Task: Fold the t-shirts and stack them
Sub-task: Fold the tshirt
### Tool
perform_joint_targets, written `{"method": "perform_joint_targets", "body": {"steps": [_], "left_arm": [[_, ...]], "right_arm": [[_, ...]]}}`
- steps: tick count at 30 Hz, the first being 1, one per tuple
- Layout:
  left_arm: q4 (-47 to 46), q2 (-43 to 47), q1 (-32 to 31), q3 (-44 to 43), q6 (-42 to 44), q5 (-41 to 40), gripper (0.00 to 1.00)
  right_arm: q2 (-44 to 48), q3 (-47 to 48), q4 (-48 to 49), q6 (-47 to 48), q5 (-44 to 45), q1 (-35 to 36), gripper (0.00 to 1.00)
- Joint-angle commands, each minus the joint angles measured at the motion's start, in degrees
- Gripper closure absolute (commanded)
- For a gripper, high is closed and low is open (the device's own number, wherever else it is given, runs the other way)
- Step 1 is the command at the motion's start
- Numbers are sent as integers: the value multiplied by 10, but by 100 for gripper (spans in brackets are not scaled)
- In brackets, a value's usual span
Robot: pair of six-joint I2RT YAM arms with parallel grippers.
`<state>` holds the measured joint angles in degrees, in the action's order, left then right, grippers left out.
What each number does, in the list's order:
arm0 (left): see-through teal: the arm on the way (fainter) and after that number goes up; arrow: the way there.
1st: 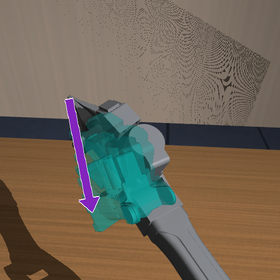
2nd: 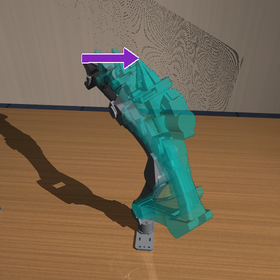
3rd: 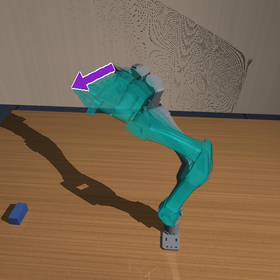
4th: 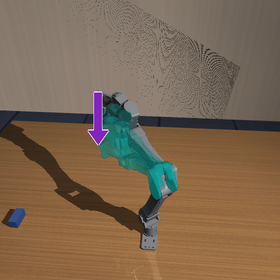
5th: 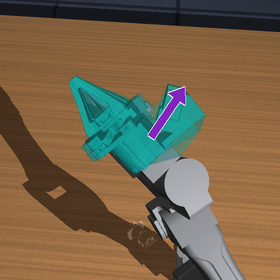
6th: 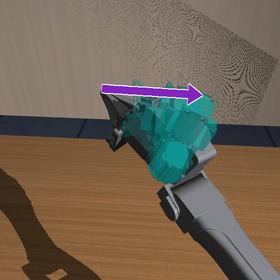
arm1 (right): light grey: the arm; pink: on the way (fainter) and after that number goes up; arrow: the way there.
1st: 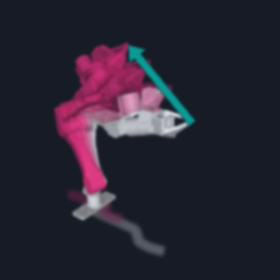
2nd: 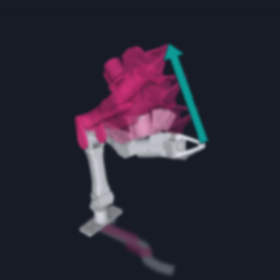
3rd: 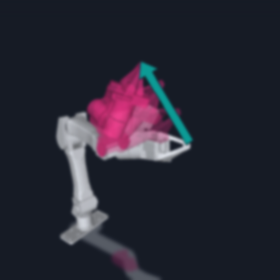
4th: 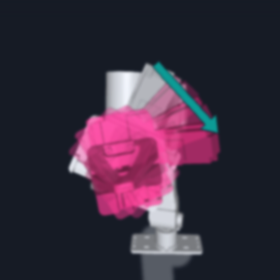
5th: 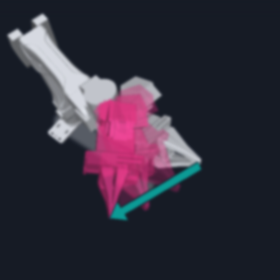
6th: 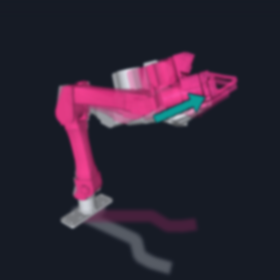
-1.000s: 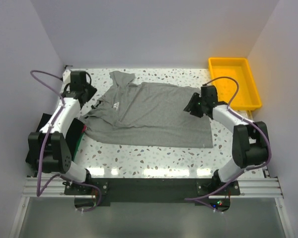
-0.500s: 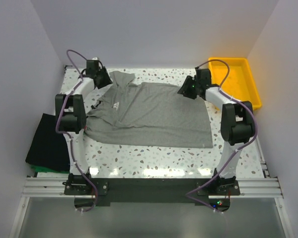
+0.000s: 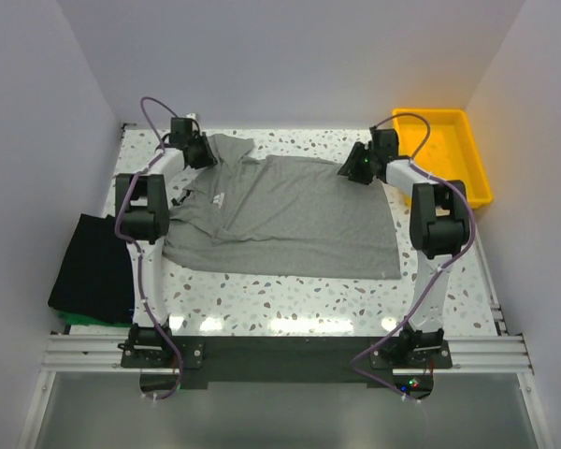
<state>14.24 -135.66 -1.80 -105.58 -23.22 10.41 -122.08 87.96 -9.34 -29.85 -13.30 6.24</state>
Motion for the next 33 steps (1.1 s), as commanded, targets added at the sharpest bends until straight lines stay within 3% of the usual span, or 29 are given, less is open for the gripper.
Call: {"method": "perform_joint_targets", "body": {"steps": [1,12,26,33], "left_arm": [[-42,13,0,-2,13,-7,76],[-83,78,35,62,-16,-92,92],[-84,87,65,71,-20,-102,92],[-78,95,74,75,-16,-122,91]], "right_arm": [[-3,24,20,11,-14,-4,53],[-18,0,-1,11,11,-14,53],[-29,12,-16,20,21,-27,53],[-23,72,-52,30,71,-37,52]]}}
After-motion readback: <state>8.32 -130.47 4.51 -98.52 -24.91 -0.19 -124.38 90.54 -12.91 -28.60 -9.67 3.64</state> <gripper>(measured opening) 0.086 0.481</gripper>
